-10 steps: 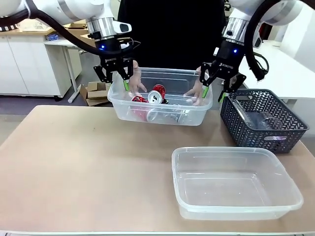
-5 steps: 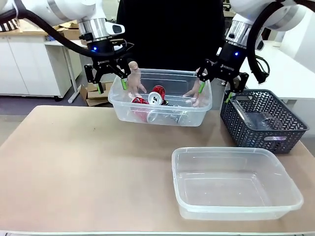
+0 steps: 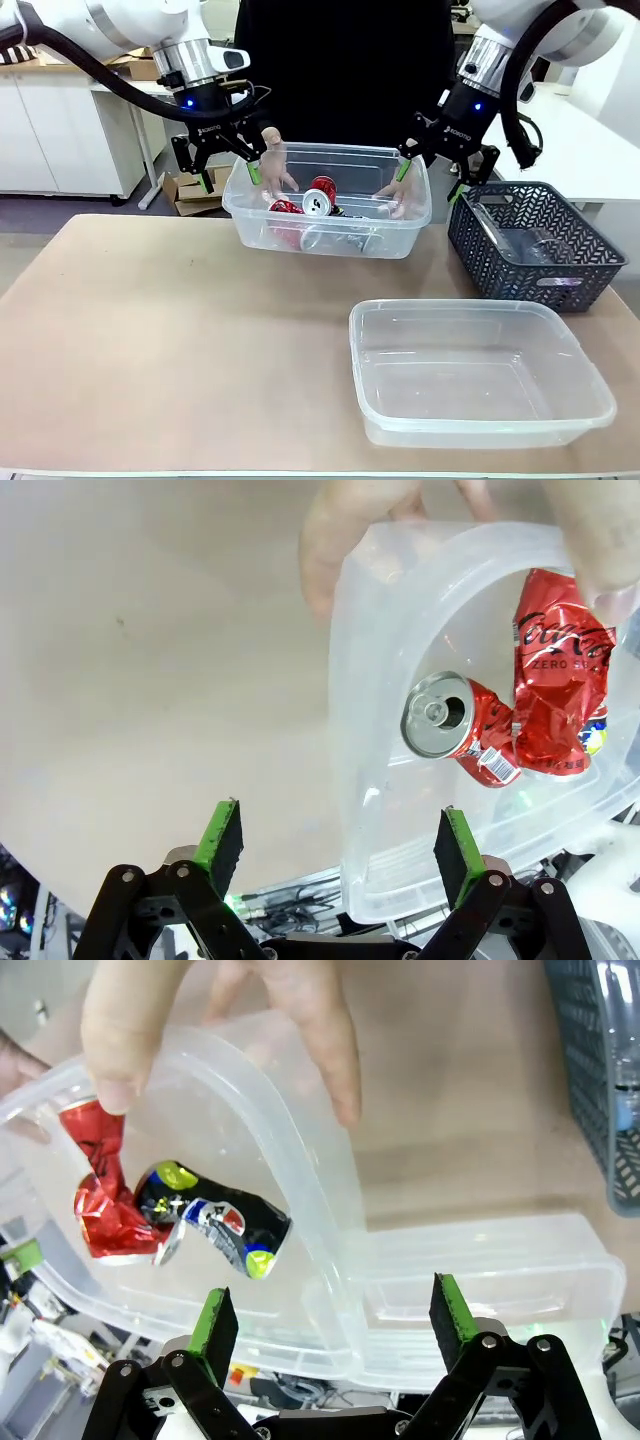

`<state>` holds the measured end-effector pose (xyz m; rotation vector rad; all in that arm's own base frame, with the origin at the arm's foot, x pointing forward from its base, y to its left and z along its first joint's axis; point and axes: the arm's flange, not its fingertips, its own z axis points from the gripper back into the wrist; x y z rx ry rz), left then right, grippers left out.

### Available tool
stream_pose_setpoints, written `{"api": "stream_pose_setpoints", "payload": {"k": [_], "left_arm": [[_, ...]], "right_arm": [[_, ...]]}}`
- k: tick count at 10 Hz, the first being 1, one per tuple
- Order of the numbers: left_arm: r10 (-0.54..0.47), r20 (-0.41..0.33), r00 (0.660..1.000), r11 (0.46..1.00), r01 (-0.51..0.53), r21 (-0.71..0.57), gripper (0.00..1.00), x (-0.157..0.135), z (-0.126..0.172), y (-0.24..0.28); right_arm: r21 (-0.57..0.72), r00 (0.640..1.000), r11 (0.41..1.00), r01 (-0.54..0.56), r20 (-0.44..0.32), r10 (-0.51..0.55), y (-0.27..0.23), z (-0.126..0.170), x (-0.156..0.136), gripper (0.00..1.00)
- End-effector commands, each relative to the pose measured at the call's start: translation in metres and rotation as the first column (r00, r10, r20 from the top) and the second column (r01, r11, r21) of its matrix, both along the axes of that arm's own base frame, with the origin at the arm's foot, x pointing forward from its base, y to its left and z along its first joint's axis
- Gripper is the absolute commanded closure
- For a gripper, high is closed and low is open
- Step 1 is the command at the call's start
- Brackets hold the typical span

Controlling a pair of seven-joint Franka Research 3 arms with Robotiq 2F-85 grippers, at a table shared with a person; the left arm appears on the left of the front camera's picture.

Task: Sort the waste into each basket.
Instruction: Pick up the Organizing box on the right side of the table and lift it.

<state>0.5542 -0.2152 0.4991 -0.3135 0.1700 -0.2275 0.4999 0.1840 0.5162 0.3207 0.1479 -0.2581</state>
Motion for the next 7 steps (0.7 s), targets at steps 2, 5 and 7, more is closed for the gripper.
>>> {"api": "stream_pose_setpoints", "payload": {"k": [2, 5, 7], "left_arm": [[0.01, -0.011, 1.0, 1.0, -0.01, 0.026, 0.0, 0.003, 0.003, 0.001], [0.002, -0.004, 1.0, 1.0, -0.002, 0.01, 0.0, 0.0, -0.002, 0.0], [-0.074, 0.082, 0.994, 0.995, 0.079, -0.068, 0.0, -0.005, 0.056, -0.002]], "right_arm": [[-0.016, 1.0, 1.0, 0.005, -0.004, -0.005, -0.001, 0.001, 0.0, 0.0], [-0.016, 1.0, 1.0, 0.005, -0.004, -0.005, -0.001, 0.001, 0.0, 0.0], [0.061, 0.99, 0.994, -0.094, 0.113, 0.086, -0.012, 0.034, -0.041, 0.0]]}}
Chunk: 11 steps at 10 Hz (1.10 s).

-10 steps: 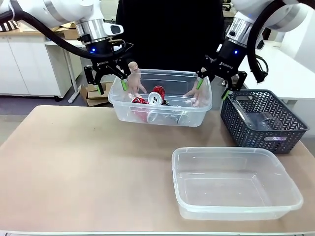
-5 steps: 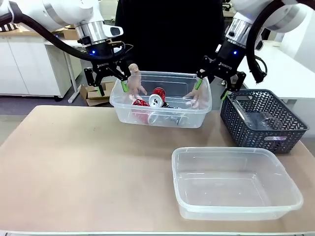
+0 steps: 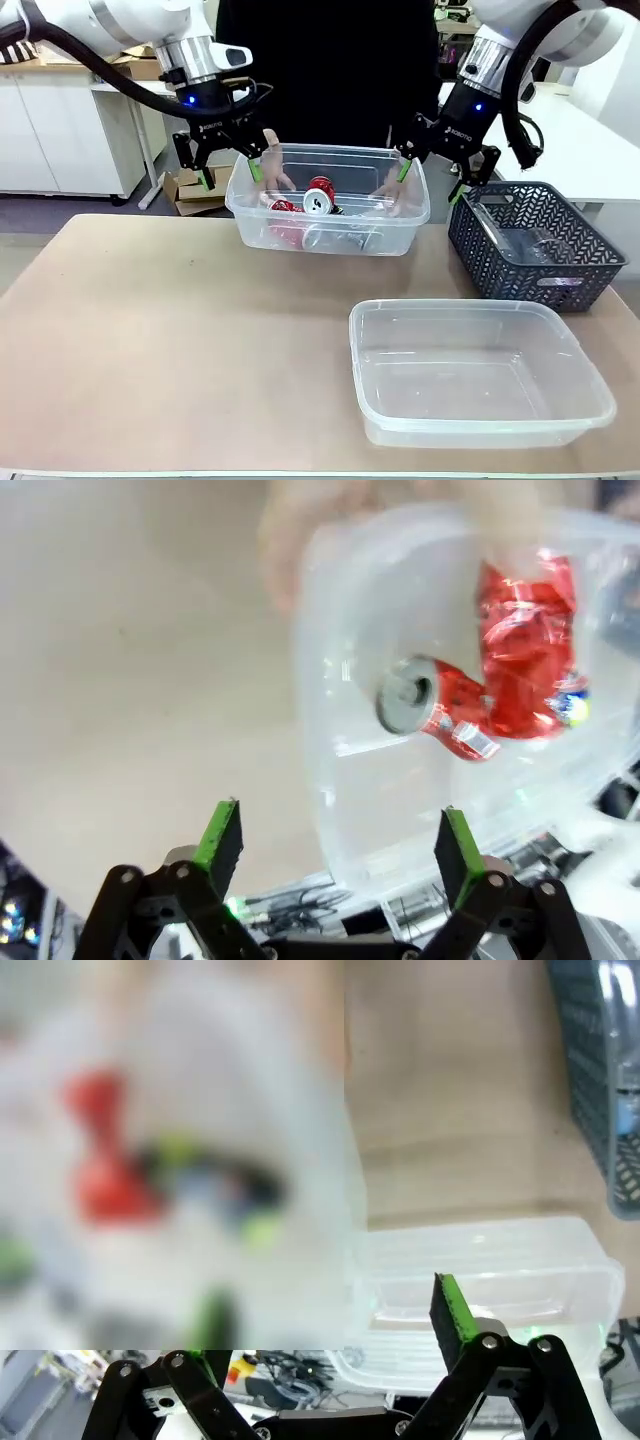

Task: Sort the waste into each basket.
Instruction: Pick up the Organizing box on the right side of the table and lift it.

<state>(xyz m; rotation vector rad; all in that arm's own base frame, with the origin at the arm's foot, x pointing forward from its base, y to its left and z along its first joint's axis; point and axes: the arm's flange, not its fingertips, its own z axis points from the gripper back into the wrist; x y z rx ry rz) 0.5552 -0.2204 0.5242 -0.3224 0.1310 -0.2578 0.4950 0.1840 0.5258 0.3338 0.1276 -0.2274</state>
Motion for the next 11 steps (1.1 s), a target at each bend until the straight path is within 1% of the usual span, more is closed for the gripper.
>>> {"api": "stream_pose_setpoints", "payload": {"k": [1, 2, 3, 4, 5, 6, 7, 8, 9, 10, 11], "left_arm": [[-0.118, 0.07, 0.99, 0.984, 0.126, -0.124, 0.0, -0.033, 0.055, 0.015], [-0.156, 0.118, 0.981, 0.964, 0.178, -0.2, 0.0, -0.067, 0.072, 0.035], [-0.162, 0.173, 0.971, 0.932, 0.208, -0.297, 0.0, -0.1, 0.076, 0.06], [-0.167, 0.192, 0.967, 0.891, 0.231, -0.392, 0.0, -0.132, 0.069, 0.079], [-0.18, 0.183, 0.966, 0.887, 0.24, -0.394, 0.0, -0.155, 0.058, 0.081], [-0.196, 0.141, 0.97, 0.91, 0.233, -0.343, 0.0, -0.171, 0.047, 0.07], [-0.248, 0.033, 0.968, 0.931, 0.248, -0.268, 0.0, -0.172, 0.03, 0.048], [-0.166, 0.18, 0.97, 0.904, 0.222, -0.365, 0.0, -0.153, 0.075, 0.077], [-0.166, 0.18, 0.97, 0.904, 0.222, -0.365, 0.0, -0.153, 0.075, 0.077], [-0.208, 0.115, 0.971, 0.911, 0.235, -0.34, 0.0, -0.175, 0.042, 0.068], [-0.268, 0.001, 0.963, 0.85, 0.237, -0.471, 0.0, -0.152, 0.023, 0.035]], "right_arm": [[0.096, 0.979, 0.986, -0.139, 0.166, 0.122, -0.025, 0.046, -0.082, 0.0], [0.159, 0.972, 0.972, -0.174, 0.186, 0.144, -0.046, 0.058, -0.127, 0.0], [0.236, 0.962, 0.94, -0.246, 0.18, 0.206, -0.069, 0.058, -0.166, 0.0], [0.198, 0.971, 0.958, -0.209, 0.158, 0.179, -0.093, 0.046, -0.2, 0.0], [0.151, 0.963, 0.957, -0.246, 0.148, 0.224, -0.111, 0.034, -0.228, 0.0], [0.08, 0.964, 0.968, -0.24, 0.14, 0.227, -0.127, 0.022, -0.254, 0.0], [0.109, 0.968, 0.971, -0.21, 0.16, 0.192, -0.136, 0.015, -0.263, 0.0], [0.166, 0.968, 0.959, -0.232, 0.135, 0.211, -0.107, 0.035, -0.24, 0.0], [0.166, 0.968, 0.959, -0.232, 0.135, 0.211, -0.107, 0.035, -0.24, 0.0], [0.166, 0.968, 0.959, -0.232, 0.135, 0.211, -0.107, 0.035, -0.24, 0.0], [0.14, 0.972, 0.967, -0.215, 0.127, 0.198, -0.119, 0.021, -0.261, 0.0]]}}
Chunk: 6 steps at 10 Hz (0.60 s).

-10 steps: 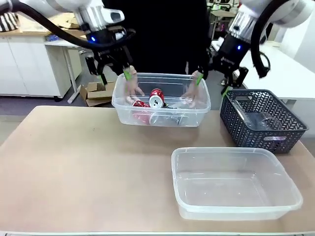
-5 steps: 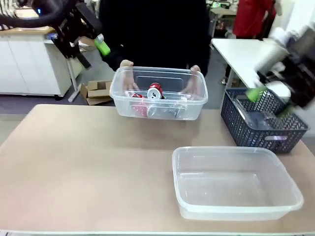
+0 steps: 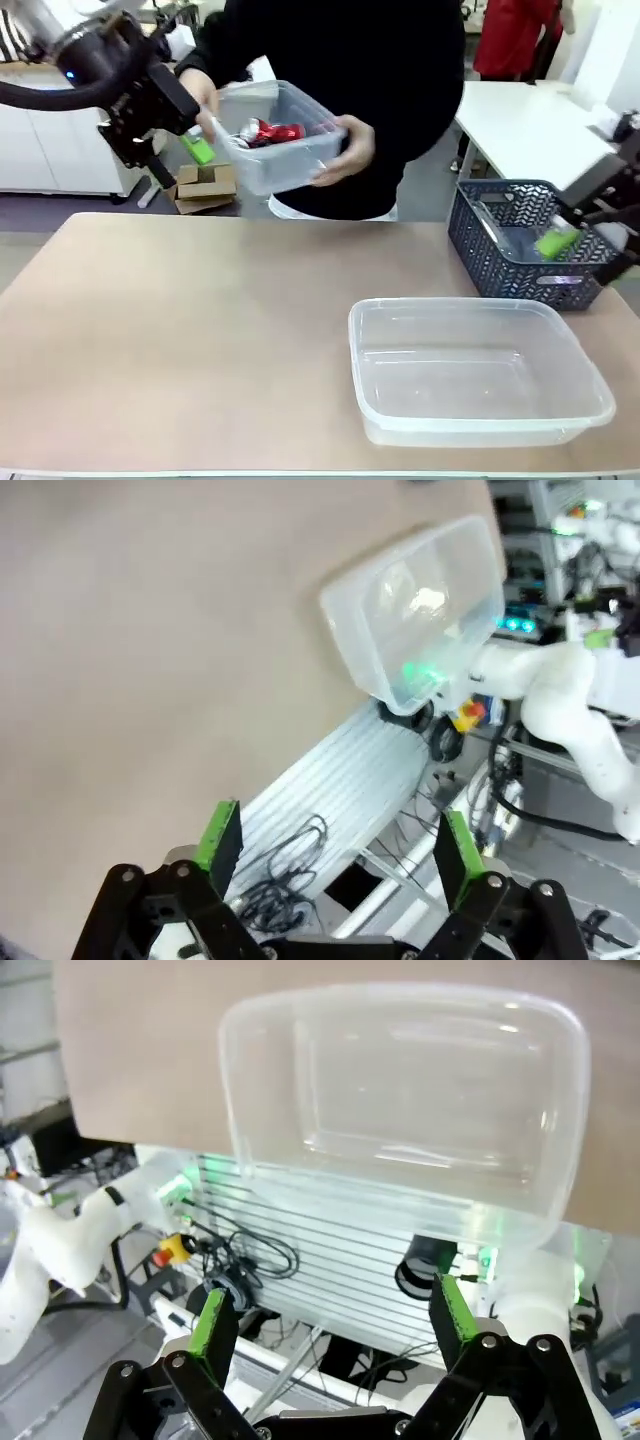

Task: Sort the waste into each basket.
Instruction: Pick up the Organizing box on the right side of the table and lift it.

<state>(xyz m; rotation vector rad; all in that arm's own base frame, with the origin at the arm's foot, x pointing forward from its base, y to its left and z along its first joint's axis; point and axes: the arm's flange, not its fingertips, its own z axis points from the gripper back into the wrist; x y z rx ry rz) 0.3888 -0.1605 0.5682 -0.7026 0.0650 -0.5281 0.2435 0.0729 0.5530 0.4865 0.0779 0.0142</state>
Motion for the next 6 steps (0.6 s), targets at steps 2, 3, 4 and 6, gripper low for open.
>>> {"api": "stream_pose_setpoints", "payload": {"k": [2, 3, 4, 6], "left_arm": [[0.114, -0.176, 0.978, 0.991, -0.124, -0.049, 0.0, 0.009, -0.033, -0.139], [0.057, -0.221, 0.973, 0.998, -0.061, -0.012, 0.0, -0.003, -0.049, -0.189], [-0.015, -0.288, 0.957, 0.998, 0.031, 0.051, 0.0, -0.012, -0.07, -0.231], [-0.075, -0.29, 0.954, 0.977, 0.129, 0.171, 0.0, -0.043, -0.09, -0.267]], "right_arm": [[-0.181, 0.997, 0.983, -0.043, 0.049, 0.052, -0.05, -0.038, 0.005, 0.0], [-0.165, 0.997, 0.986, 0.001, 0.073, 0.011, -0.078, -0.06, 0.006, 0.0], [-0.19, 0.998, 0.981, 0.027, 0.067, -0.015, -0.092, -0.09, 0.001, 0.0], [-0.206, 0.977, 0.96, 0.191, 0.135, -0.166, -0.103, -0.146, -0.006, 0.0]]}}
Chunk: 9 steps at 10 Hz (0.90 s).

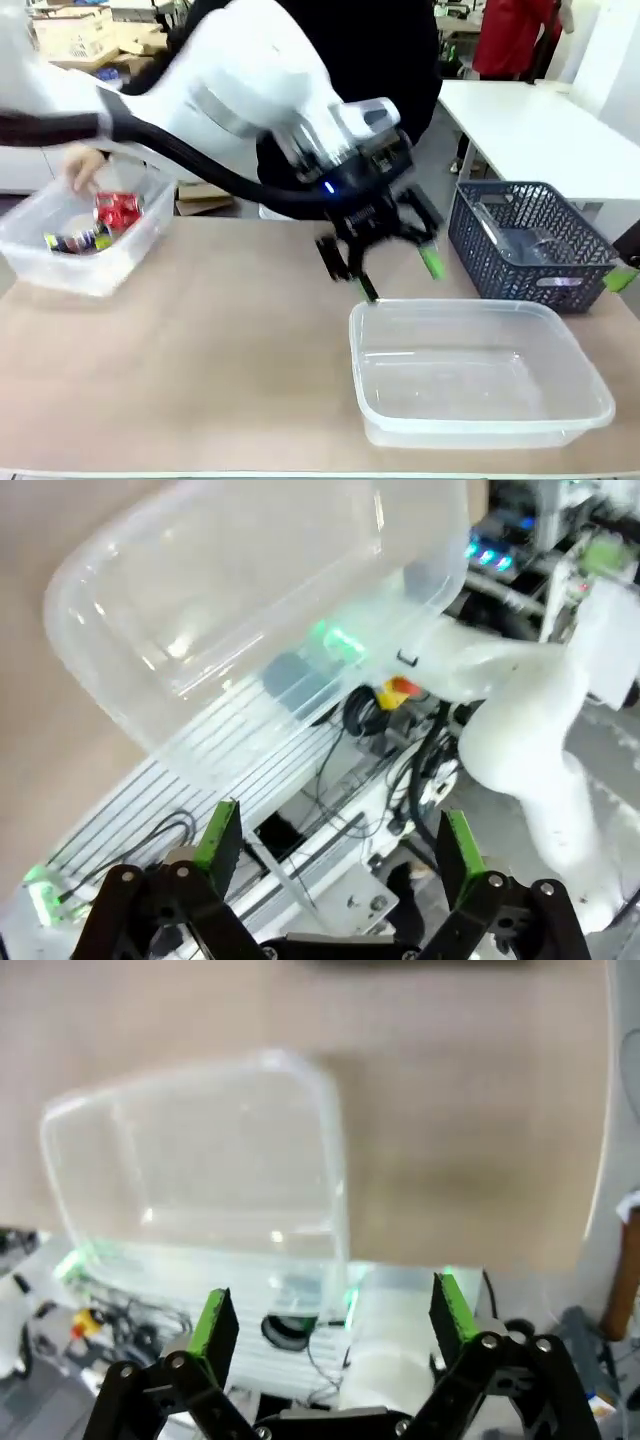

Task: Sort the waste into each basket.
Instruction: Pick up the Organizing box on the right side of the table and lift it.

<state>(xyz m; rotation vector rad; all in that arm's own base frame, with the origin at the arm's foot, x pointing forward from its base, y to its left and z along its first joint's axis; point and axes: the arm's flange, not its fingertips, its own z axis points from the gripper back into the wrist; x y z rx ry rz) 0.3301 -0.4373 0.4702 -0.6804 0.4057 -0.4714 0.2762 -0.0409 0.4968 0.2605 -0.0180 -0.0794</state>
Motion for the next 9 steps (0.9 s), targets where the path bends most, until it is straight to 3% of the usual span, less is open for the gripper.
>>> {"api": "stream_pose_setpoints", "payload": {"k": [1, 5, 6, 7, 9], "left_arm": [[0.055, 0.017, 0.998, 0.997, -0.054, -0.05, 0.0, 0.012, 0.014, 0.027], [0.043, 0.011, 0.999, 0.999, -0.043, -0.018, 0.0, 0.017, 0.01, 0.013], [0.203, 0.079, 0.976, 0.967, -0.212, 0.143, 0.0, 0.017, 0.003, 0.024], [0.164, 0.063, 0.984, 0.966, -0.173, 0.194, 0.0, -0.009, -0.013, 0.023], [0.132, 0.141, 0.981, 0.928, -0.172, 0.331, 0.0, -0.063, -0.043, 0.016]], "right_arm": [[0.006, 0.998, 0.998, -0.057, -0.031, 0.057, 0.017, 0.005, -0.013, 0.0], [0.004, 0.999, 0.999, -0.041, -0.022, 0.041, 0.01, 0.001, -0.006, 0.0], [-0.088, 0.998, 0.994, -0.059, 0.005, 0.059, 0.03, -0.006, 0.009, 0.0], [-0.092, 0.996, 0.992, -0.084, 0.02, 0.087, 0.037, -0.024, 0.014, 0.0], [-0.054, 0.993, 0.991, -0.121, -0.005, 0.121, 0.049, -0.058, 0.02, 0.0]]}}
